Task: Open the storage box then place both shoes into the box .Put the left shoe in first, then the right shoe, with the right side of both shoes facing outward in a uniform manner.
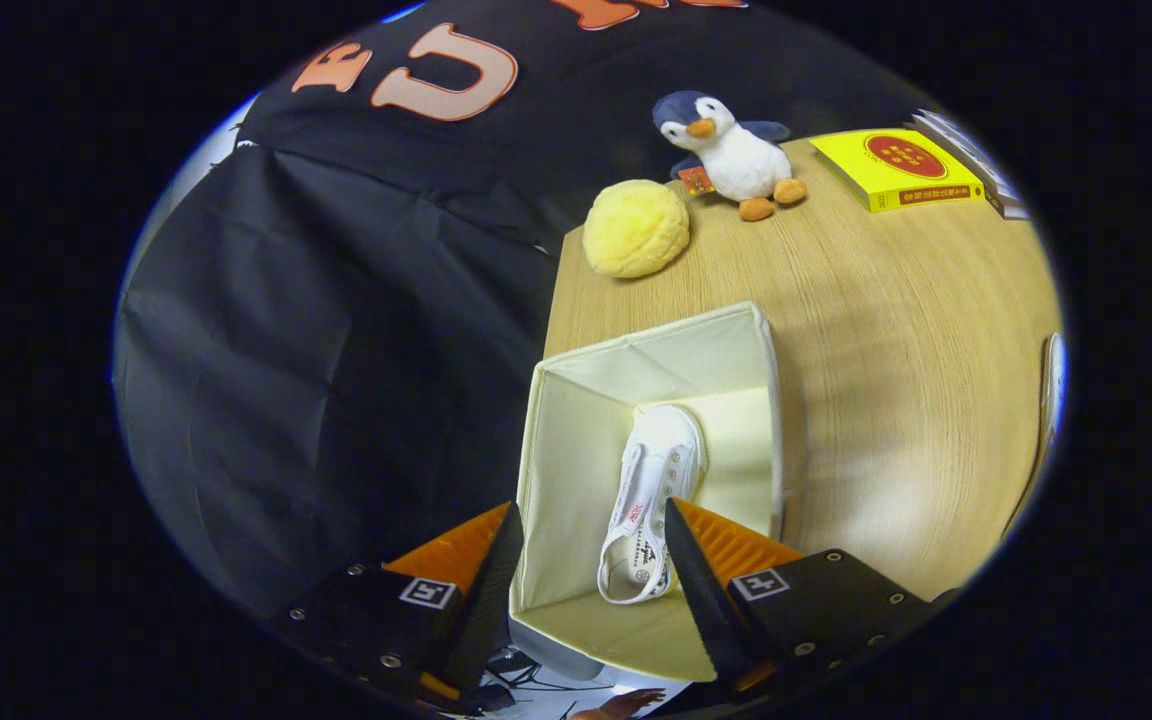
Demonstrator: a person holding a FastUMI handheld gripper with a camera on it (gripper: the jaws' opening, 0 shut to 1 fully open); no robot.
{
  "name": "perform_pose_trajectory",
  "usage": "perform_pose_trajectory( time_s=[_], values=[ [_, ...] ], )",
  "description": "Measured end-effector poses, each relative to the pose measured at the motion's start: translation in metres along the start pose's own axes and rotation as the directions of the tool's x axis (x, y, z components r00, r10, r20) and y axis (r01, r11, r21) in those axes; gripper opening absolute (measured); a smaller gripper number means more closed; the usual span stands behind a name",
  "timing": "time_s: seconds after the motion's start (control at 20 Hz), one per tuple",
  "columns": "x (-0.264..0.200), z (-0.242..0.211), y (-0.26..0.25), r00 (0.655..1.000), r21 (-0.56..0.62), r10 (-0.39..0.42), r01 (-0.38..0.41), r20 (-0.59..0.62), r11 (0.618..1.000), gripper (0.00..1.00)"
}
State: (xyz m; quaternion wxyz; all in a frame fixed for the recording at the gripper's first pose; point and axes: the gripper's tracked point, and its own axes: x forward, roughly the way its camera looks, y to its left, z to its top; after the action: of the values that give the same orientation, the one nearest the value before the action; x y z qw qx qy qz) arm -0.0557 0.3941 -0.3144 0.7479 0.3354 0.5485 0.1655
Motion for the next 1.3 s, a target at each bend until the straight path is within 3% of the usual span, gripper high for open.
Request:
perform_pose_trajectory(
  time_s=[0.15, 0.4, 0.7, 0.95, 1.3],
  values=[
    [-0.039, 0.015, -0.030, 0.998, -0.058, -0.022, 0.025, 0.063, 0.998, 0.89],
    [-0.099, 0.018, -0.126, 0.980, -0.128, -0.139, 0.157, 0.144, 0.979, 0.92],
    [-0.162, 0.007, -0.255, 0.914, -0.076, -0.355, 0.375, 0.196, 0.924, 0.92],
    [-0.192, -0.022, -0.358, 0.831, -0.017, -0.532, 0.541, 0.166, 0.841, 0.92],
    [-0.180, -0.068, -0.433, 0.795, 0.027, -0.605, 0.605, 0.044, 0.796, 0.85]
  ],
)
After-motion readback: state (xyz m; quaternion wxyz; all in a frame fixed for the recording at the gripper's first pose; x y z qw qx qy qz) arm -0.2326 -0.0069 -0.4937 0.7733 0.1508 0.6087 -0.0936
